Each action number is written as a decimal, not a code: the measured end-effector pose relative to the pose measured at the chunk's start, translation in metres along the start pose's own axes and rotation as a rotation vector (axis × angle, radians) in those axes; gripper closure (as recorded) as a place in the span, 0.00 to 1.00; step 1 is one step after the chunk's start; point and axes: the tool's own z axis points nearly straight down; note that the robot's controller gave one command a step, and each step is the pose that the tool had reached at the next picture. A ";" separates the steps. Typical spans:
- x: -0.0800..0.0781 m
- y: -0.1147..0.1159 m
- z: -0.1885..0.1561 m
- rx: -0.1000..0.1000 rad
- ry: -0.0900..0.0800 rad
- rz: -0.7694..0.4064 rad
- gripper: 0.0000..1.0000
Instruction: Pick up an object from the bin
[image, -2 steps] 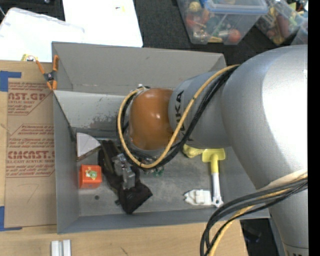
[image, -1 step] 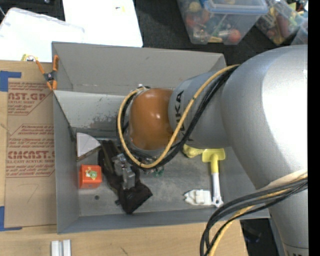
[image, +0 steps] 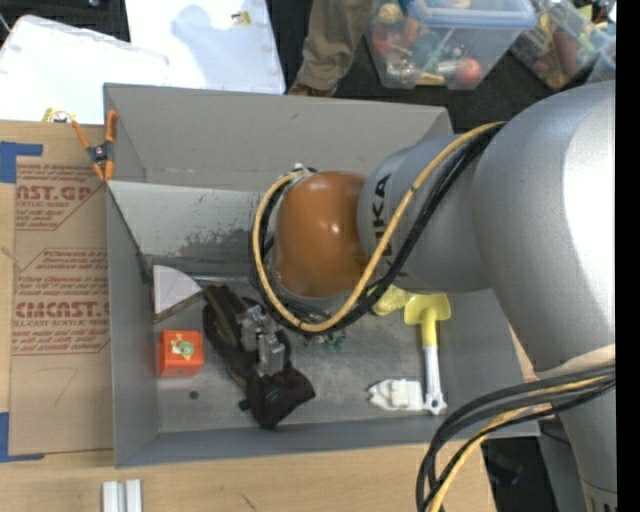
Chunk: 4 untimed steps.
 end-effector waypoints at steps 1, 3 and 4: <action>-0.009 0.007 -0.030 0.000 -0.004 0.027 1.00; -0.006 0.010 -0.109 0.000 -0.005 0.040 1.00; -0.006 -0.015 -0.089 0.000 -0.004 0.032 1.00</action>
Offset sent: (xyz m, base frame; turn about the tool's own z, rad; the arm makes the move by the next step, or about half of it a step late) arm -0.0029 -0.0074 0.0619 0.0395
